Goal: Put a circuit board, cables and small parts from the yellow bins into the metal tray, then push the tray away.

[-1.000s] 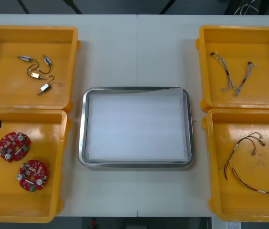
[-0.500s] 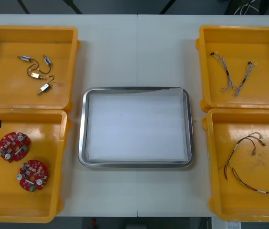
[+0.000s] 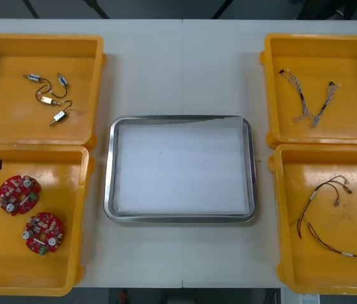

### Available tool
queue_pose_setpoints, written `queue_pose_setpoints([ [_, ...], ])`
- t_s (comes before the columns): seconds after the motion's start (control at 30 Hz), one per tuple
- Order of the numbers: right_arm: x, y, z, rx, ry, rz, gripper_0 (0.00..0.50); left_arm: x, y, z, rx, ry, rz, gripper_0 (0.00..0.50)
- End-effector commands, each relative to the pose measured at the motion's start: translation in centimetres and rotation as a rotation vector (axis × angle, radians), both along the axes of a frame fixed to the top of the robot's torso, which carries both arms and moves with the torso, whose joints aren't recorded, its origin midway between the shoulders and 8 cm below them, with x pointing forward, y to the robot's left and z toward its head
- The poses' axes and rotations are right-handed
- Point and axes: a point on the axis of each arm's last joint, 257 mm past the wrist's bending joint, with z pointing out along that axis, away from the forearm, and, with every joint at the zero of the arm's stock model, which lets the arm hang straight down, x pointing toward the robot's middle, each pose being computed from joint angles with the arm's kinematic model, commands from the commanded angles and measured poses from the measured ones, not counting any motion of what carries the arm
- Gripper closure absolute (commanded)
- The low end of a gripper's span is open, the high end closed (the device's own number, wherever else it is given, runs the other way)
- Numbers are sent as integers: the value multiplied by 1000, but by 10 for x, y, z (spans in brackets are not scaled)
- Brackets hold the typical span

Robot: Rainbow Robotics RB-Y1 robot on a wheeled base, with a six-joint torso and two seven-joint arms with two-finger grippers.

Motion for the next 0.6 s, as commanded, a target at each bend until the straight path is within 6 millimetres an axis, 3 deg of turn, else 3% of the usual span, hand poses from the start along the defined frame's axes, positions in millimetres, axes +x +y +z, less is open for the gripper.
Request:
queue_pose_setpoints([
  [0.03, 3, -2, 11, -11, -42, 7, 0, 8, 2, 17, 24, -45, -19, 0],
  [0.6, 3, -2, 11, -11, -42, 7, 0, 8, 2, 17, 24, -45, -19, 0],
])
